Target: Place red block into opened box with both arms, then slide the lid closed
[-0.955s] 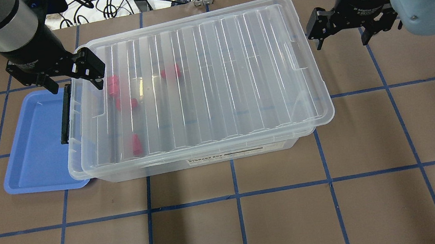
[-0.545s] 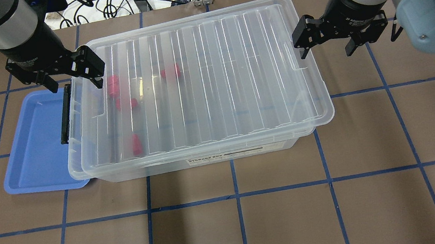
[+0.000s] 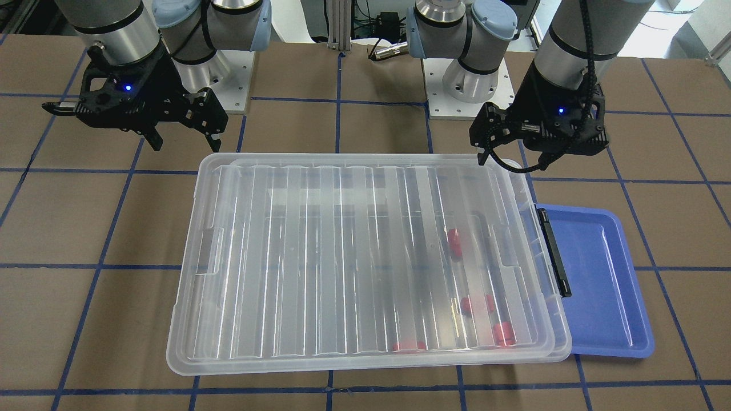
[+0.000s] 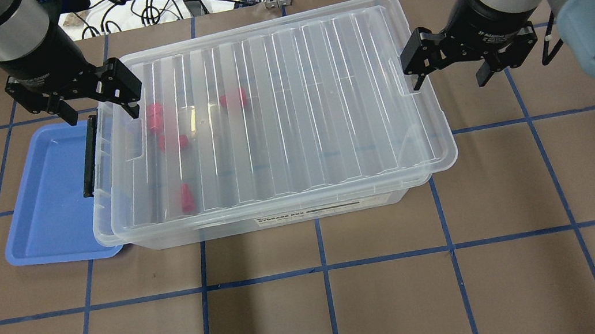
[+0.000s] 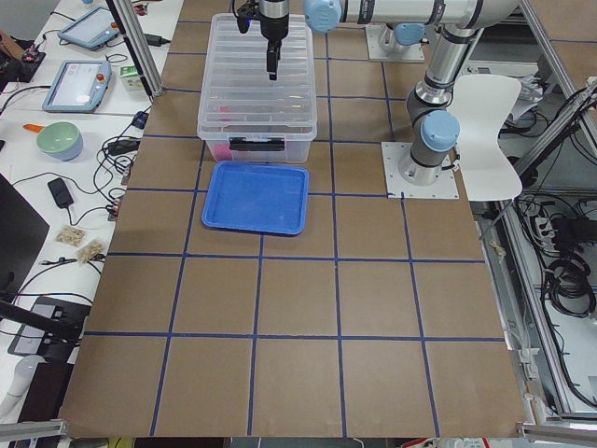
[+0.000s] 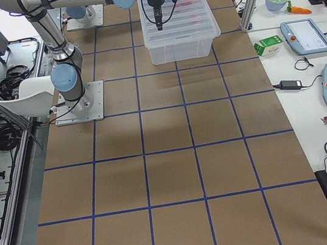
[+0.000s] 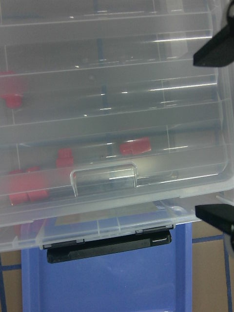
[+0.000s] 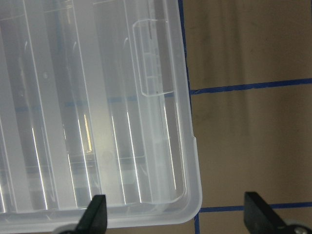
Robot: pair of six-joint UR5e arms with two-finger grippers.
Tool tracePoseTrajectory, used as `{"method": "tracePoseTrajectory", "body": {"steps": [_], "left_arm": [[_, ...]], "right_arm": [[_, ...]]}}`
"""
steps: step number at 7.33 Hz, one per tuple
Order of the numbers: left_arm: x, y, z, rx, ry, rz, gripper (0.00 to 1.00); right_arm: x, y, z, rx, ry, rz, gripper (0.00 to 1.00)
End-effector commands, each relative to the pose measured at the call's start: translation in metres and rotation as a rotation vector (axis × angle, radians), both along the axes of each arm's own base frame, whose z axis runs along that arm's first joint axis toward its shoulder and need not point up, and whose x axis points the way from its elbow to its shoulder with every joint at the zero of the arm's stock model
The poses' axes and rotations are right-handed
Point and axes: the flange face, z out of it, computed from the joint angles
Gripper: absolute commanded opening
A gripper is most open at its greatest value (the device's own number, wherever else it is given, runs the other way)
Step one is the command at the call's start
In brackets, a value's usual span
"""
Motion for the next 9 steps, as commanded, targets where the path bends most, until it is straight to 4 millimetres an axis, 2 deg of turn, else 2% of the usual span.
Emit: {"method": "tracePoseTrajectory", "body": {"steps": [1, 9], "left_arm": [[0.0000, 0.0012, 0.0003, 0.000, 0.000, 0.001, 1.00], [0.0000, -0.0005, -0.0013, 0.003, 0.000, 0.001, 1.00]], "right_arm": [[-0.0029, 0.0021, 0.0024, -0.004, 0.029, -0.006, 1.00], [-0.0027, 0.0045, 0.0031, 0.024, 0.028, -0.002, 1.00]]}}
